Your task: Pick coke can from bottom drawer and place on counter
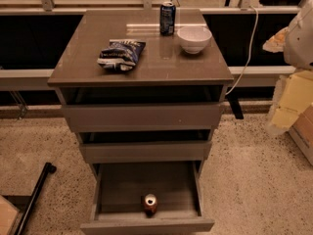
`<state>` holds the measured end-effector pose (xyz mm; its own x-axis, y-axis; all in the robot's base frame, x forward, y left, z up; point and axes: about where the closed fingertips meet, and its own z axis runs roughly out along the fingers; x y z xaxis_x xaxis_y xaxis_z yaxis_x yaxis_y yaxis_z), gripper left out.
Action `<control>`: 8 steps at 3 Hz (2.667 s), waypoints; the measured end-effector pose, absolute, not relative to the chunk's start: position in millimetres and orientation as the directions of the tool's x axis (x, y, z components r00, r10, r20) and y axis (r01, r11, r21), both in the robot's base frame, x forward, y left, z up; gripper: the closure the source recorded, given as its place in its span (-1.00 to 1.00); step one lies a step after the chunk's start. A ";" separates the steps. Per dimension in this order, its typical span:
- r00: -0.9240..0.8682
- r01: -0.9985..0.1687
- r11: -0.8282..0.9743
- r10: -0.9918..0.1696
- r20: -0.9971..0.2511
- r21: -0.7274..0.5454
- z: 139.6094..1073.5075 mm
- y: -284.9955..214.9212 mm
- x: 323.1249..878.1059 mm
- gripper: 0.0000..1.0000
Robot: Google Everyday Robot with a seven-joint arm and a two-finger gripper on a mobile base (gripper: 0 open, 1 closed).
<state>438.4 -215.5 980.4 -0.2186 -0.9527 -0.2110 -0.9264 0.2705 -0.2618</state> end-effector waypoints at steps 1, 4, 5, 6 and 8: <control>-0.218 -0.925 0.271 -0.952 -0.214 -0.266 980.7 -215.0 438.6 -1.00; -0.096 -0.936 0.226 -0.902 -0.421 -0.270 895.5 -201.1 464.2 -1.00; -0.100 -0.937 0.228 -0.902 -0.420 -0.266 895.6 -200.8 463.8 -1.00; -0.100 -0.938 0.245 -0.868 -0.487 -0.244 870.2 -194.8 467.6 -1.00; -0.047 -0.963 0.203 -0.777 -0.628 -0.179 754.2 -171.1 482.5 -1.00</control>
Offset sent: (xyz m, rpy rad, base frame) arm 0.0136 0.0146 -0.0609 0.2372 -0.0596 0.0319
